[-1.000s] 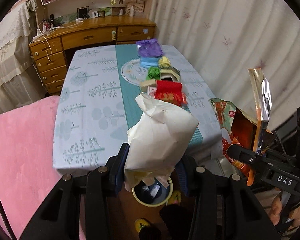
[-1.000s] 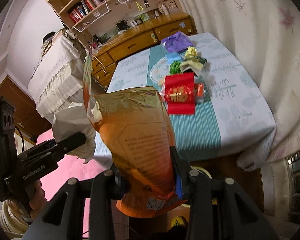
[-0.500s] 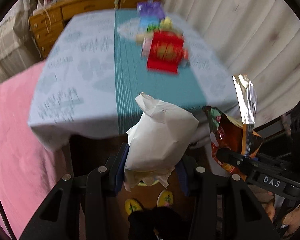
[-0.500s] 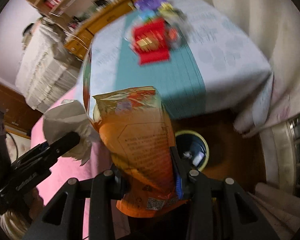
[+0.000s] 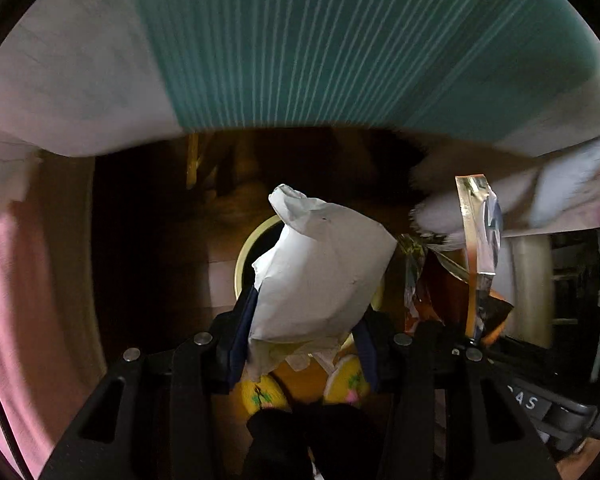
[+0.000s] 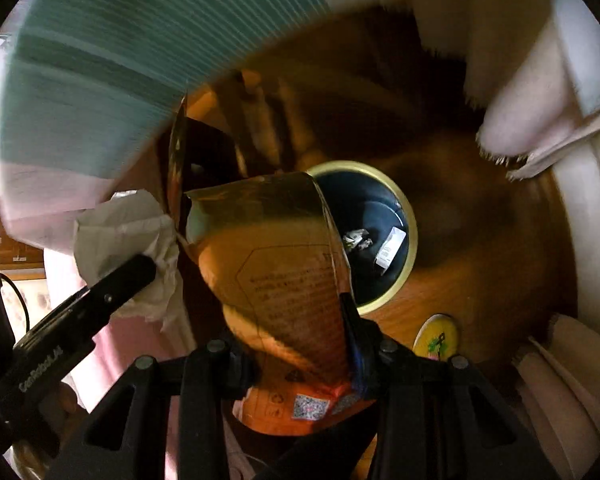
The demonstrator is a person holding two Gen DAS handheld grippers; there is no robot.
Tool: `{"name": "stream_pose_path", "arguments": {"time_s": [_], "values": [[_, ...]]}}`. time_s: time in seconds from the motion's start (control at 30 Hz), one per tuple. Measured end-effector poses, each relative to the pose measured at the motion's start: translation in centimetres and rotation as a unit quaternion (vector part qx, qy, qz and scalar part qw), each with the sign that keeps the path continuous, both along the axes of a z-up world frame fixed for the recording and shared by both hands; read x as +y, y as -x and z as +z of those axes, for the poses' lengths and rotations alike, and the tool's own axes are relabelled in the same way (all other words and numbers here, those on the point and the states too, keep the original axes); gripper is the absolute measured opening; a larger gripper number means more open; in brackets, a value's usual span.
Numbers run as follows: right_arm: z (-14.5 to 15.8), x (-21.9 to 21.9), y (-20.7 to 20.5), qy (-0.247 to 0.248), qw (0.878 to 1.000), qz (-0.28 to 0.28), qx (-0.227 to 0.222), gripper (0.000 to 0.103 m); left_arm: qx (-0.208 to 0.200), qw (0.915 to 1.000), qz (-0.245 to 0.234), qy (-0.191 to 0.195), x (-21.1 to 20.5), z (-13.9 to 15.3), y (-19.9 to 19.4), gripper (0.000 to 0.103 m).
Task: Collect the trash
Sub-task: 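Carry tissue and orange bag down over the bin and open both tools, then raise both tools back above the table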
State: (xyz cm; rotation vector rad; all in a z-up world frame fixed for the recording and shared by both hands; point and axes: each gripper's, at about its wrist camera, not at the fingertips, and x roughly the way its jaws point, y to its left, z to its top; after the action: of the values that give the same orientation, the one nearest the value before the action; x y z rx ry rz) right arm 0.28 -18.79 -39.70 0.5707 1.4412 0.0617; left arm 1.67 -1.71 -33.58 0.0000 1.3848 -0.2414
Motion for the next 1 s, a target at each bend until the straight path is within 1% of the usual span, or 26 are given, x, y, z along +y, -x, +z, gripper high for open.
{"name": "stream_pose_path", "arguments": {"time_s": [0.1,0.2,0.23,0.27,0.3,0.33,0.37,0.4,0.43,0.53,0.57,0.63,0.77,0.9,1.0], "values": [[-4.0,-0.4,-0.9,-0.008,1.000,-0.011,0.005,0.037,-0.002,0.9999,-0.006,-0.008,-0.7,-4.6,-0.4,0.046],[-8.5,-1.3,-1.7,-0.016,0.999,-0.035,0.011,0.042,0.008,0.9999,0.001,-0.009,-0.7,-8.3,-0.9,0.053],[-9.8,-1.5,-1.7,-0.021,0.999,-0.044,0.014,0.046,0.017,0.9998,0.002,-0.007,-0.7,-9.4,-1.1,0.055],[-10.7,-1.6,-1.8,-0.025,0.998,-0.051,0.016,0.053,0.025,0.9997,0.003,-0.004,-0.6,-10.5,-1.3,0.060],[-11.8,-1.8,-2.0,-0.025,0.998,-0.058,0.021,0.057,0.028,0.9996,0.005,-0.004,-0.7,-11.2,-1.6,0.065],[-12.6,-1.9,-2.3,-0.023,0.998,-0.061,0.024,0.066,0.028,0.9996,0.007,-0.006,-0.3,-11.8,-1.5,0.078],[-13.3,-2.0,-2.4,-0.018,0.997,-0.063,0.026,0.070,0.028,0.9995,0.009,-0.010,0.2,-12.5,-1.6,0.090],[-13.9,-2.0,-2.5,-0.012,0.998,-0.064,0.026,0.074,0.027,0.9995,0.012,-0.013,0.4,-12.8,-1.7,0.092],[-14.2,-2.0,-2.6,-0.006,0.998,-0.063,0.023,0.075,0.027,0.9994,0.016,-0.017,0.7,-13.2,-1.6,0.094],[-14.1,-1.8,-2.6,0.006,0.998,-0.059,0.014,0.075,0.035,0.9987,0.024,-0.028,1.5,-13.6,-1.9,0.094],[-13.8,-1.8,-2.5,0.008,0.998,-0.057,0.011,0.075,0.037,0.9985,0.026,-0.030,1.6,-13.3,-2.0,0.094],[-13.6,-1.7,-2.5,0.016,0.998,-0.053,0.007,0.075,0.035,0.9984,0.029,-0.034,2.0,-13.1,-2.0,0.094],[-12.1,-1.4,-2.0,0.031,0.998,-0.045,0.003,0.075,0.021,0.9986,0.030,-0.038,2.5,-11.8,-2.4,0.094],[-10.1,-0.9,-1.5,0.037,0.998,-0.040,-0.006,0.075,0.011,0.9989,0.027,-0.037,2.6,-9.1,-2.1,0.094],[-7.6,-0.3,-1.2,0.042,0.998,-0.036,-0.018,0.075,0.004,0.9990,0.021,-0.039,2.3,-6.7,-1.8,0.094]]}}
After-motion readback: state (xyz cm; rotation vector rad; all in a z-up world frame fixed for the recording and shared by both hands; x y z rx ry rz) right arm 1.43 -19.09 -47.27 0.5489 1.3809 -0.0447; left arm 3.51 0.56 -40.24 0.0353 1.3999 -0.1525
